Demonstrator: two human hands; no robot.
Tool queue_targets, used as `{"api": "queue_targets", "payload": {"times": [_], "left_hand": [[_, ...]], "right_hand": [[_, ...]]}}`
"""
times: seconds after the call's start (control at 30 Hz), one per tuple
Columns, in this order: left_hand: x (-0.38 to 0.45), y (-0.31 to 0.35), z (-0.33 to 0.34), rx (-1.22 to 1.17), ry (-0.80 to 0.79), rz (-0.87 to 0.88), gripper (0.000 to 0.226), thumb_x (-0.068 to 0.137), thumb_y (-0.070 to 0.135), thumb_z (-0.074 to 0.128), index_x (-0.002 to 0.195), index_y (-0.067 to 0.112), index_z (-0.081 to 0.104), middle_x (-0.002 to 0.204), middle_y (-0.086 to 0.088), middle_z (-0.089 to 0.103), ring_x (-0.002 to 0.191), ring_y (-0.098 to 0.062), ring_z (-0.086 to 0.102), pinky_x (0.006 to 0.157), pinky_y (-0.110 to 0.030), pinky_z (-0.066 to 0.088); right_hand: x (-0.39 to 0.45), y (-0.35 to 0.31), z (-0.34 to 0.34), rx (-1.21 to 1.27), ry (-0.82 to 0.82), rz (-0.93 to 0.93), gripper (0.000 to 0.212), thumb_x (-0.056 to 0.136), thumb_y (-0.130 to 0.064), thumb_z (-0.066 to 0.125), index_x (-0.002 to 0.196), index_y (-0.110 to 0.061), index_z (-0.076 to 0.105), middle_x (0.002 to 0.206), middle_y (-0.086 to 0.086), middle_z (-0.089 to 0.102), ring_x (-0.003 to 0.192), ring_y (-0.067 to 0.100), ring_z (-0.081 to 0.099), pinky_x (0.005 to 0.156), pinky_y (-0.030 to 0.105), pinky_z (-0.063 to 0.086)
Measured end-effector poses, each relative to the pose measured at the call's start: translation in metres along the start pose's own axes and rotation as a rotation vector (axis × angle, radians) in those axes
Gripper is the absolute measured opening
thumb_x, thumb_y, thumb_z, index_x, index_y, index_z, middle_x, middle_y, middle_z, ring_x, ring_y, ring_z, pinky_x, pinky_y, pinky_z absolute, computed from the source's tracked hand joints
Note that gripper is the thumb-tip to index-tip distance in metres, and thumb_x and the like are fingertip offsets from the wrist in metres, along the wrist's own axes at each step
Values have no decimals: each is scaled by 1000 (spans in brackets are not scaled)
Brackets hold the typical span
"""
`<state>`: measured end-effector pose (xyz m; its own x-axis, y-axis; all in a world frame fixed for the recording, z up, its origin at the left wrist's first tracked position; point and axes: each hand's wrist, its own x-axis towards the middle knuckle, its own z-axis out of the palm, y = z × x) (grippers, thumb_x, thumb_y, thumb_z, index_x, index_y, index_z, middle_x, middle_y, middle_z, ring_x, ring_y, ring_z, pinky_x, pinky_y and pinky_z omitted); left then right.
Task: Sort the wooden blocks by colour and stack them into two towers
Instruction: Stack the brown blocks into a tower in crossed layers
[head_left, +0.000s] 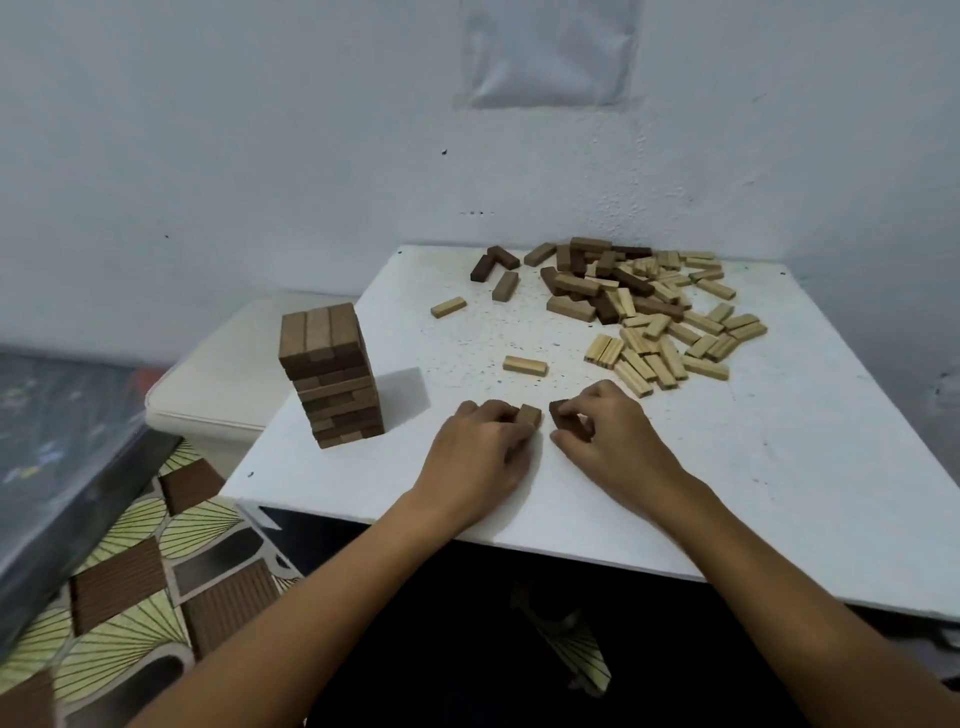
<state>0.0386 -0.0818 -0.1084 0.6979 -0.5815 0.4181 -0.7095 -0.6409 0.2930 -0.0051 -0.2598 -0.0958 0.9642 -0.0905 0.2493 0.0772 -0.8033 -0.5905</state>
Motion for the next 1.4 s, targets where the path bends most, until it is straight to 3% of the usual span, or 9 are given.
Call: {"api": "queue_targets", "payload": {"times": [0.17, 0.37, 0.63, 0.8, 0.9, 1.07, 1.23, 1.3, 1.4], "left_hand": [[-11, 15, -15, -70, -116, -43, 25, 83, 41, 66, 89, 18, 74, 101, -7, 62, 89, -26, 57, 72, -30, 45], [-9, 4, -25, -177, -280, -42, 34, 83, 38, 71, 114, 25, 73, 117, -2, 54, 94, -17, 58, 81, -23, 42], [-5, 0, -25, -238, -262, -83, 39, 79, 40, 77, 112, 21, 74, 129, -2, 55, 103, -12, 54, 83, -17, 36], [-6, 8, -13, -253, -192, -142, 60, 65, 65, 75, 103, 19, 76, 136, -1, 50, 108, -14, 55, 92, -31, 46], [-1, 10, -11, -290, -186, -175, 56, 57, 54, 79, 102, 21, 75, 138, -1, 50, 121, -14, 51, 99, -43, 44], [15, 1, -20, -326, -362, -127, 89, 55, 35, 68, 140, 24, 48, 152, 4, 37, 136, -12, 39, 116, -49, 26], [28, -1, -31, -322, -591, -55, 105, 67, 16, 69, 154, 29, 12, 157, 0, 31, 144, -9, 27, 113, -60, -17], [28, -3, -27, -390, -538, -68, 99, 65, 28, 62, 152, 35, 15, 158, 3, 29, 146, -12, 24, 117, -56, -13], [19, 5, -20, -815, -246, -231, 70, 74, 33, 52, 140, 39, 32, 152, 5, 38, 143, -8, 30, 121, -44, 18]], "right_hand": [[-11, -12, 2, 25, -49, 25, 16, 90, -17, 59, 99, -13, 72, 105, -1, 53, 85, 14, 57, 82, 39, 51], [-10, -12, -7, 67, -146, 46, 19, 84, -8, 64, 100, -9, 74, 109, -2, 55, 77, 3, 56, 75, 24, 43], [-6, -3, -17, 208, -198, 117, 22, 78, -8, 74, 98, -18, 75, 103, -5, 66, 81, 7, 60, 72, 21, 43], [-7, -8, -18, 151, -170, 90, 19, 82, -13, 73, 100, -19, 77, 92, -8, 60, 77, -1, 53, 68, 16, 36], [-10, -9, -23, 96, -214, 99, 27, 88, -8, 62, 107, -20, 75, 89, -19, 53, 76, -7, 48, 67, 7, 32], [-19, -9, -26, 42, -235, 117, 41, 88, 0, 48, 114, -19, 73, 84, -24, 48, 77, -8, 46, 67, 6, 33], [-25, -10, -18, 30, -212, 121, 33, 90, -8, 51, 110, -21, 73, 88, -12, 51, 78, 3, 49, 67, 14, 34], [-25, -11, -14, 93, -91, 125, 28, 93, -10, 52, 108, -21, 73, 93, -3, 54, 80, 7, 52, 70, 18, 35], [-23, -16, -7, 439, 112, 236, 28, 100, -22, 50, 126, -22, 61, 121, -3, 58, 102, -1, 54, 89, 12, 39]]}}
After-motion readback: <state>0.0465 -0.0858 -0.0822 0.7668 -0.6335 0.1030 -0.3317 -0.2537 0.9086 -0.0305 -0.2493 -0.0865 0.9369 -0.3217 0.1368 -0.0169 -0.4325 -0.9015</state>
